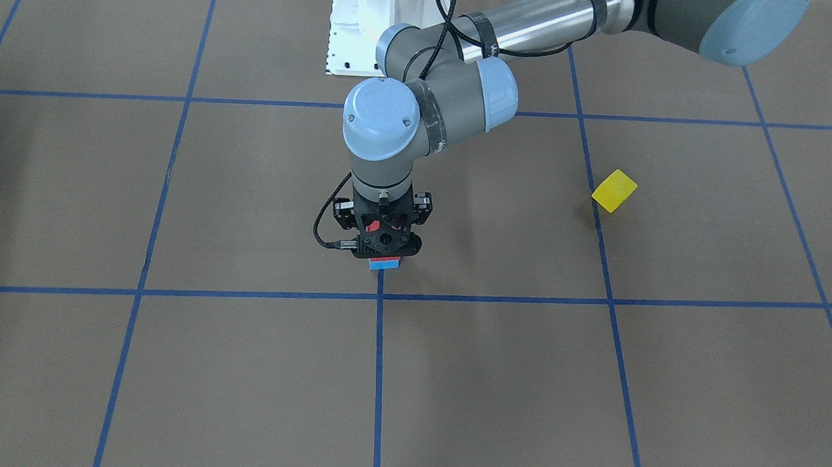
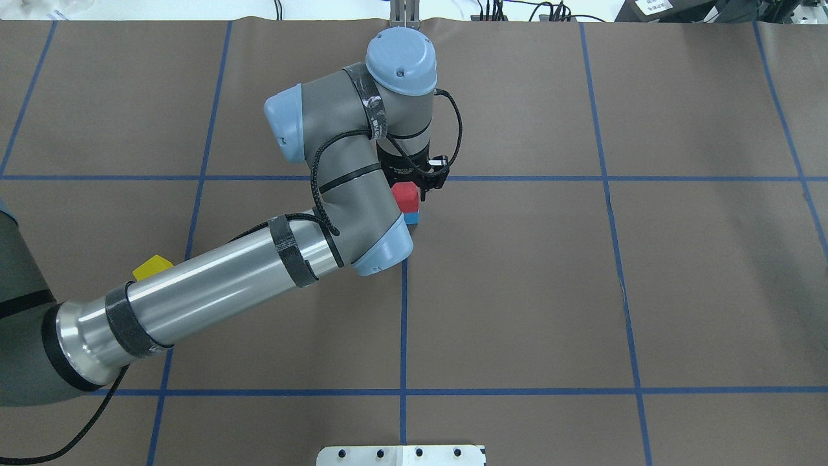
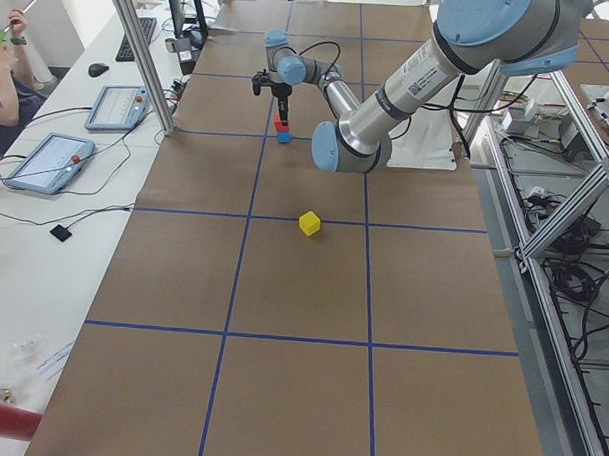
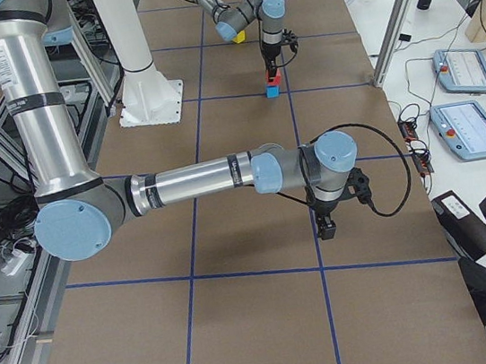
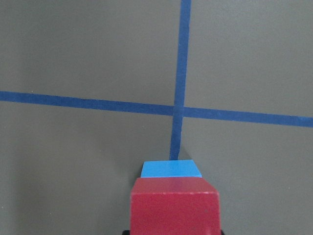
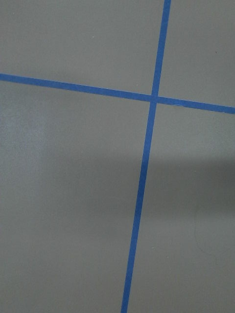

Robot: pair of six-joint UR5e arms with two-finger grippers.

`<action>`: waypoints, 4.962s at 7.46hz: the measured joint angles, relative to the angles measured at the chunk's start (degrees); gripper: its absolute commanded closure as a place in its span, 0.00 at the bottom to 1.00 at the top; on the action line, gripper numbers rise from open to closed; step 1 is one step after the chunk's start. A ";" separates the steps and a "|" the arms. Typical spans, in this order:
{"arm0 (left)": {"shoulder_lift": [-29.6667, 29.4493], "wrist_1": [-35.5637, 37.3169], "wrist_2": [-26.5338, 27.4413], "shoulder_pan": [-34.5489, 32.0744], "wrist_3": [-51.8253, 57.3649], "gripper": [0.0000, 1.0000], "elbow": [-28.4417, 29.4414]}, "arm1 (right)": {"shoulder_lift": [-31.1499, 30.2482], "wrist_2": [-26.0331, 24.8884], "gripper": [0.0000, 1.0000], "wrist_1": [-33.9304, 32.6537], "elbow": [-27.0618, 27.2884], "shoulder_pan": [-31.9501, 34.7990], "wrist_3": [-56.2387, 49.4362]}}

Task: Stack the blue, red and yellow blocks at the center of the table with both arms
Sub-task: 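Lower the red cube onto the blue cube and open the left gripper, then move the left gripper away toward the yellow cube, then lower the left gripper onto the yellow cube and grasp it, then lift the yellow cube and carry it above the red cube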

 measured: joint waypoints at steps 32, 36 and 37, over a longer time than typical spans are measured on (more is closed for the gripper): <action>55.27 -17.41 1.23 -4.30 39.91 0.14 -34.01 | -1.39 0.57 0.01 -0.09 1.53 0.44 0.00; 57.15 -19.72 1.04 -4.11 35.14 1.00 -35.57 | -1.66 0.45 0.01 -0.09 1.95 0.44 0.00; 57.02 -19.62 1.05 -4.03 33.66 1.00 -35.94 | -1.62 0.44 0.01 -0.09 2.09 0.44 0.00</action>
